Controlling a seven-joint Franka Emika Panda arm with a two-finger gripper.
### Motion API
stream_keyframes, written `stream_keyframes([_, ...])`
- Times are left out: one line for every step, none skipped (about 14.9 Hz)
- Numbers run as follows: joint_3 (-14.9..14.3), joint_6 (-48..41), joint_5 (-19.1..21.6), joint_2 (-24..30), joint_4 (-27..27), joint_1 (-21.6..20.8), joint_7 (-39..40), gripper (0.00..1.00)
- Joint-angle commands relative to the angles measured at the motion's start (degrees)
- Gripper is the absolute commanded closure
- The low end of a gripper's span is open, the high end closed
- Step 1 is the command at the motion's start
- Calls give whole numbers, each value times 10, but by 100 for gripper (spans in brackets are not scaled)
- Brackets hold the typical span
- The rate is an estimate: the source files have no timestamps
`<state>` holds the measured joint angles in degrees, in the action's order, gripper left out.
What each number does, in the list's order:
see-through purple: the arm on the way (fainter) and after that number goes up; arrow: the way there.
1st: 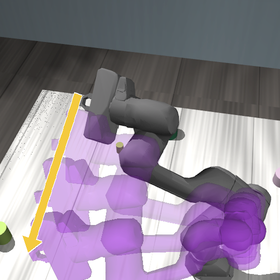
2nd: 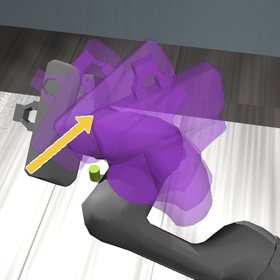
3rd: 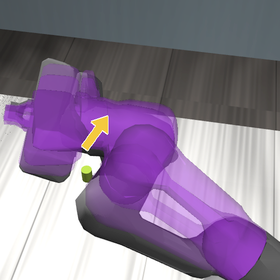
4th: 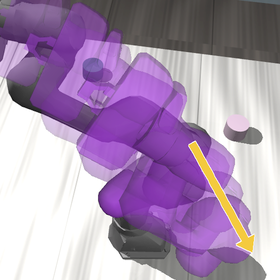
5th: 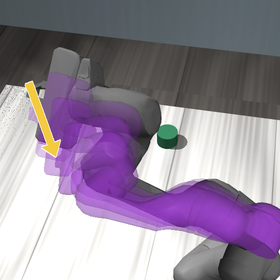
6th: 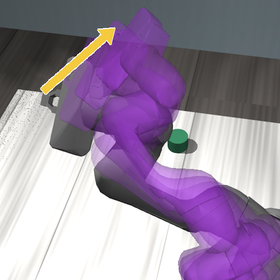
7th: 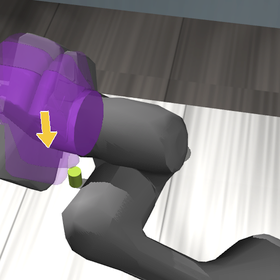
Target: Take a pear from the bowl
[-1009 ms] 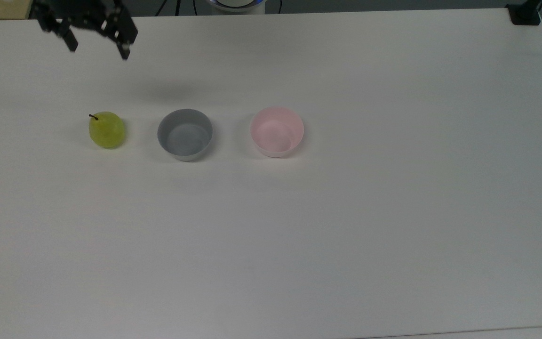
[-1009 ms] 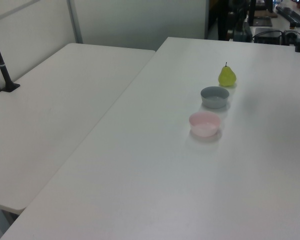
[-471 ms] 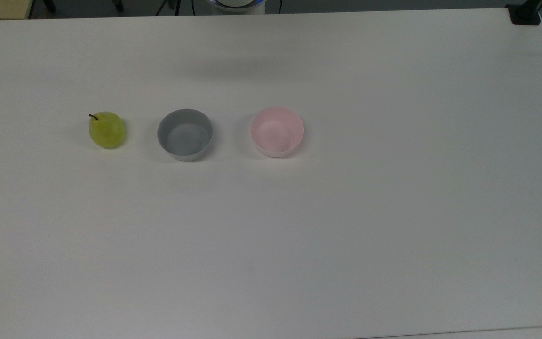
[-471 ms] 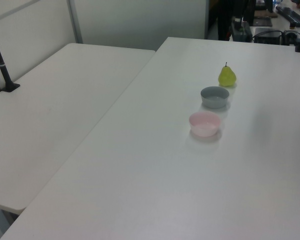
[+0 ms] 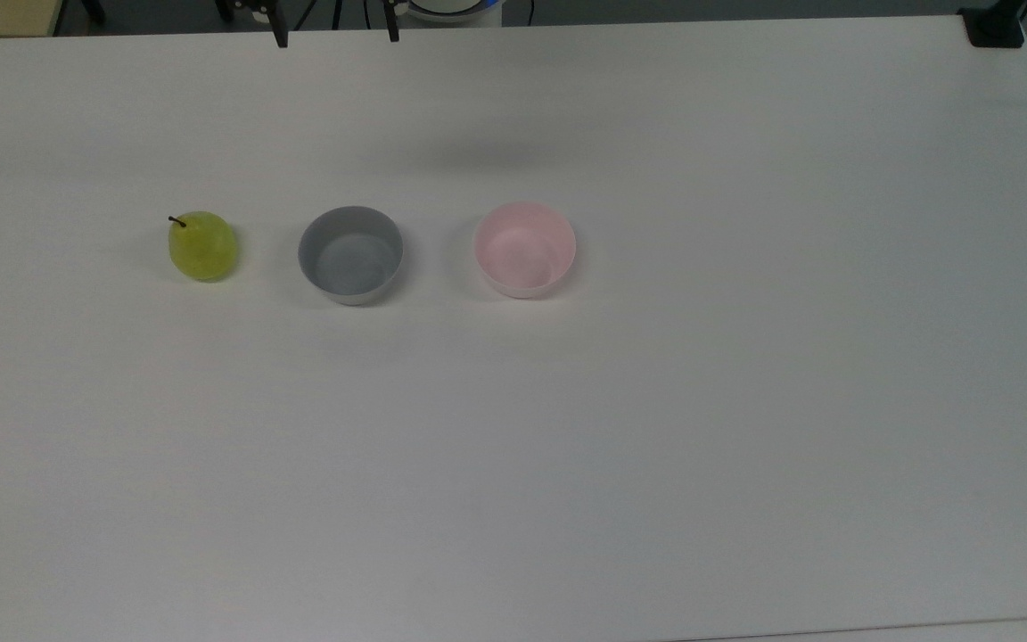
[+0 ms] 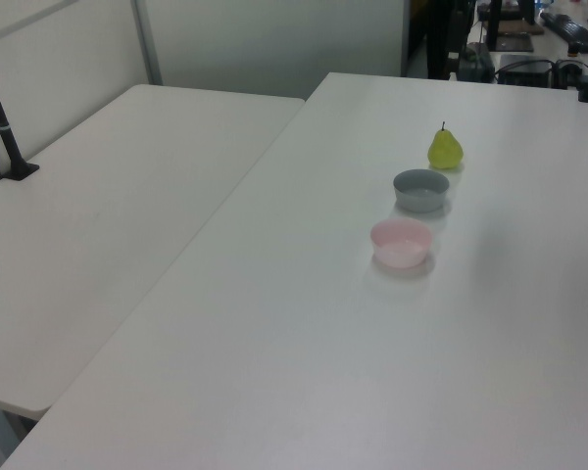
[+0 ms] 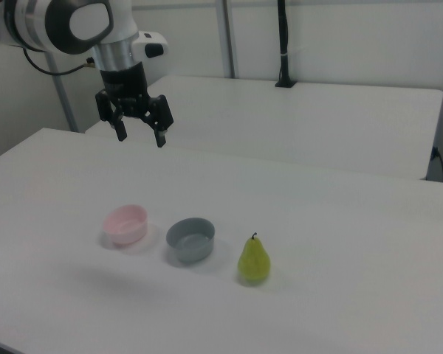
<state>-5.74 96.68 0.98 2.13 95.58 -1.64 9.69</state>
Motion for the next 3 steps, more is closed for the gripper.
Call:
stream_keyframes([0,26,0,1,7,2,16,0])
stream_keyframes([1,26,-1,2,8,1,16,0])
stream_keyframes([1,25,0,2,8,1,16,0])
